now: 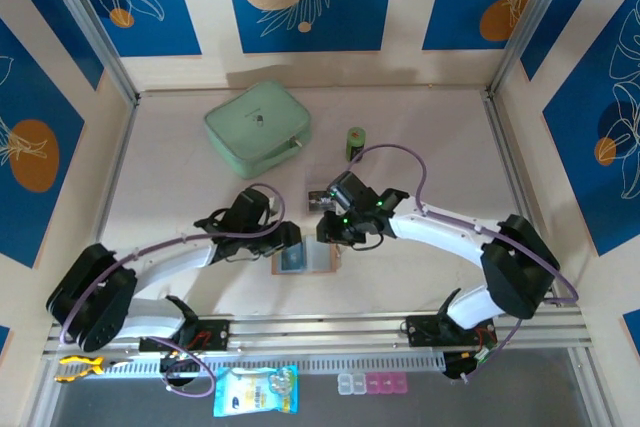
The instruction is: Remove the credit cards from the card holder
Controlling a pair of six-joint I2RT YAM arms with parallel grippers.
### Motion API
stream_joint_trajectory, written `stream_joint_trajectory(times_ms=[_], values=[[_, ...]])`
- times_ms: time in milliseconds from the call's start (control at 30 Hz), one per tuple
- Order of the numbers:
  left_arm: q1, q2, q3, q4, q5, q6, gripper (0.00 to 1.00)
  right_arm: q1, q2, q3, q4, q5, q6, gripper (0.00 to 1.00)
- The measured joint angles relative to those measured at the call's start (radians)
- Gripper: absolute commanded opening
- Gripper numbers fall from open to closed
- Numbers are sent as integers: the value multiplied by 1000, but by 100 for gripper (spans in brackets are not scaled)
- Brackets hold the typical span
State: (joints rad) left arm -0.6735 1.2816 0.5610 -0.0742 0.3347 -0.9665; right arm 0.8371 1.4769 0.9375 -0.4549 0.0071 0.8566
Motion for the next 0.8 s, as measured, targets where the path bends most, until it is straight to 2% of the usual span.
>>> stream_joint_trajectory(times_ms=[133,433,800], values=[[16,-43,-38,-26,-7,2,37,16,62,37,21,-18,-3,28],[25,-32,-50,-61,-11,20,21,35,158,82,44,-52,-11,28],[28,19,-55,-72,-14,48,16,48,198,88,71,-70,-10,28]])
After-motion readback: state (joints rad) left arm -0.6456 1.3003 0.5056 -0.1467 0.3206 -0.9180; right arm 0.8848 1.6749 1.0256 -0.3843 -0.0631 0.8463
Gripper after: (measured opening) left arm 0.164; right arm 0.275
